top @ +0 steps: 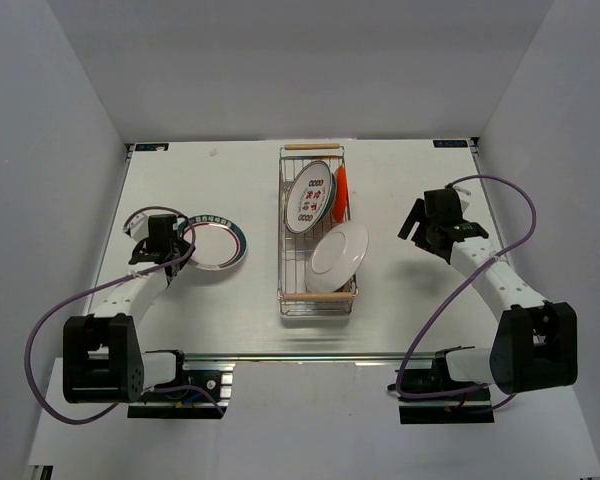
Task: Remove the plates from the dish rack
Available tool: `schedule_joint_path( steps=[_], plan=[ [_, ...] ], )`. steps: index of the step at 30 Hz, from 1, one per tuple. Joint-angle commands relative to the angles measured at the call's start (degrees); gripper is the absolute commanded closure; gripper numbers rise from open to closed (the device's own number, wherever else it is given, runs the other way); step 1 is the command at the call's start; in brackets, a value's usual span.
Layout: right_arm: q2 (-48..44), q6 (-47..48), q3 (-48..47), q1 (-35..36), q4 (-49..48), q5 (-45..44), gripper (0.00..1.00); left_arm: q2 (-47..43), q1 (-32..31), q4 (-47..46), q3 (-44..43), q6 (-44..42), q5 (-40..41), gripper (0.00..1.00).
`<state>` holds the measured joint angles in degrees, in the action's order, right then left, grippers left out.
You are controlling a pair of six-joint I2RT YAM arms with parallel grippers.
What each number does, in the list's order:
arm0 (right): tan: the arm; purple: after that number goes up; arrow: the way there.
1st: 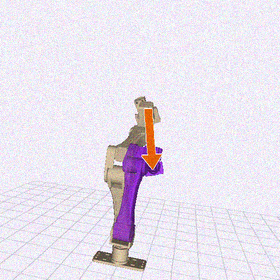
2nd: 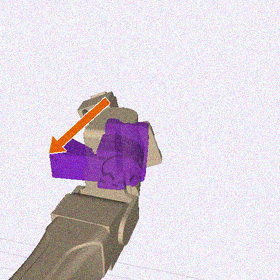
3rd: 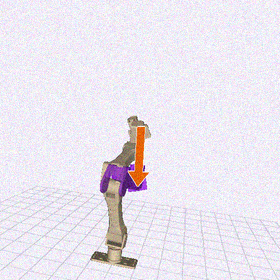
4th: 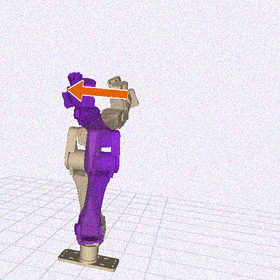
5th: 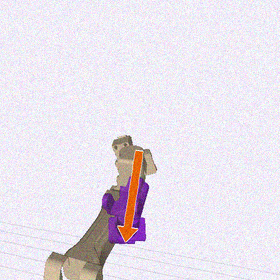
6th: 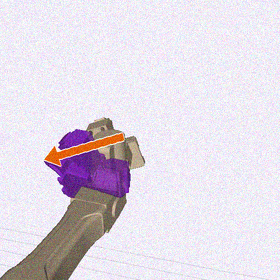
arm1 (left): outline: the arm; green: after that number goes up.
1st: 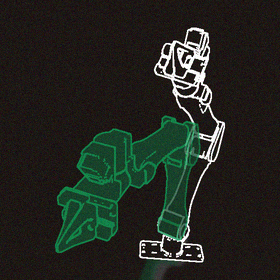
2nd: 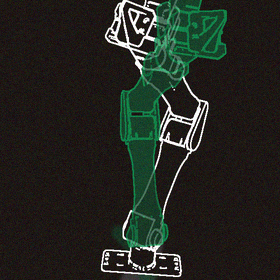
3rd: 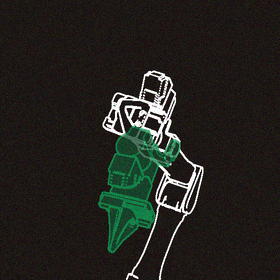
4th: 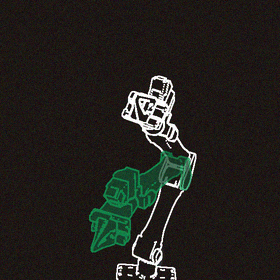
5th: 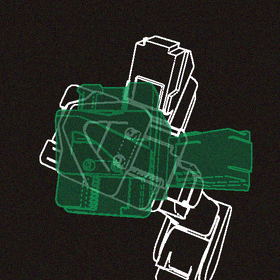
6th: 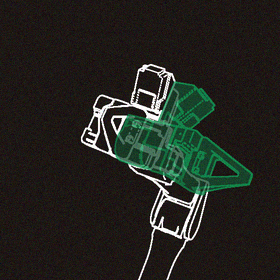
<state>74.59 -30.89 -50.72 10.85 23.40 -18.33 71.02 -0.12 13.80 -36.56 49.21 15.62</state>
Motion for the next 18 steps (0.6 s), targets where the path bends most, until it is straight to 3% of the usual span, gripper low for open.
schedule_joint_path(
  steps=[1, 4, 6, 8, 13, 14, 18],
  plan=[
    [-1.1, -1.3, 0.9, -0.2, -1.4, 0.3, 0.11, 1.3, 0.3, 2.0, 0.8, 2.8, -0.2, 0.56],
    [-0.7, -0.7, 1.0, -0.4, -1.9, 1.4, 0.11, 2.5, 0.3, 2.0, 1.2, 3.3, -0.8, 0.56],
    [-0.7, -0.6, 0.6, -0.2, -1.5, 1.7, 0.11, 2.5, 0.3, 3.3, 0.9, 3.5, -0.6, 0.5],
    [-1.0, -0.3, 0.7, -0.2, -1.7, 1.8, 0.11, 1.8, 0.3, 5.2, 0.4, 3.7, 0.0, 0.32],
    [-2.6, 0.7, 1.3, -0.2, -1.9, 1.8, 0.11, -5.9, 0.3, 8.3, 0.2, 2.4, 1.5, 0.13],
    [-3.0, 0.8, 1.3, -0.2, -1.7, 1.9, 0.11, -7.3, 0.3, 9.4, -0.2, 1.9, 1.6, 0.02],
    [-3.5, 1.5, 1.1, -0.3, -1.6, 3.0, 0.11, -11.3, -1.3, 12.7, -4.8, -2.4, 0.5, 0.02]
  ],
)
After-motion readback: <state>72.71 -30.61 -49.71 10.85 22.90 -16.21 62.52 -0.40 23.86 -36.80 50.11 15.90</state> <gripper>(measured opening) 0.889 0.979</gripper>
